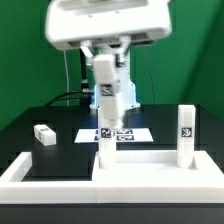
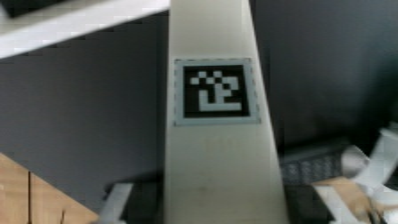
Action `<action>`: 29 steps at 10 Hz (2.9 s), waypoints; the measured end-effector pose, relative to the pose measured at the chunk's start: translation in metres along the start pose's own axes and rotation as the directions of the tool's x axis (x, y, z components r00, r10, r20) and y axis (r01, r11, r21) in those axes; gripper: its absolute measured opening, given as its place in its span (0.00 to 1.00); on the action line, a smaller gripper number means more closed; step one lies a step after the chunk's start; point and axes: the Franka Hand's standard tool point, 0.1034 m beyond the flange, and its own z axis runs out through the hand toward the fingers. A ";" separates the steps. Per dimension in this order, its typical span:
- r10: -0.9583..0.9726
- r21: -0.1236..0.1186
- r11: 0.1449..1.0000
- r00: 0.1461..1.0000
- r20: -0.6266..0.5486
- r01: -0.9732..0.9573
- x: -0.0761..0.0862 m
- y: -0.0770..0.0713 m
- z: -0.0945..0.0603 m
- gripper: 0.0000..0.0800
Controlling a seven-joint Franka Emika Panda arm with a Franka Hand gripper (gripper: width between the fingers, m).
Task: Assemble desk
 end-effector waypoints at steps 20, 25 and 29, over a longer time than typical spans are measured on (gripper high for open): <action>-0.114 -0.010 0.994 0.991 -0.065 0.113 -0.085 -0.117 0.044 0.36; -0.123 -0.017 0.992 0.990 -0.076 0.122 -0.078 -0.122 0.055 0.36; -0.139 -0.013 0.990 0.985 -0.104 0.139 -0.079 -0.128 0.056 0.36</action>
Offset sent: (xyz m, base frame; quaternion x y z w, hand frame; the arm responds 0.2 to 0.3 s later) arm 0.0000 0.0000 0.0000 0.0000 0.0000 0.0000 1.0000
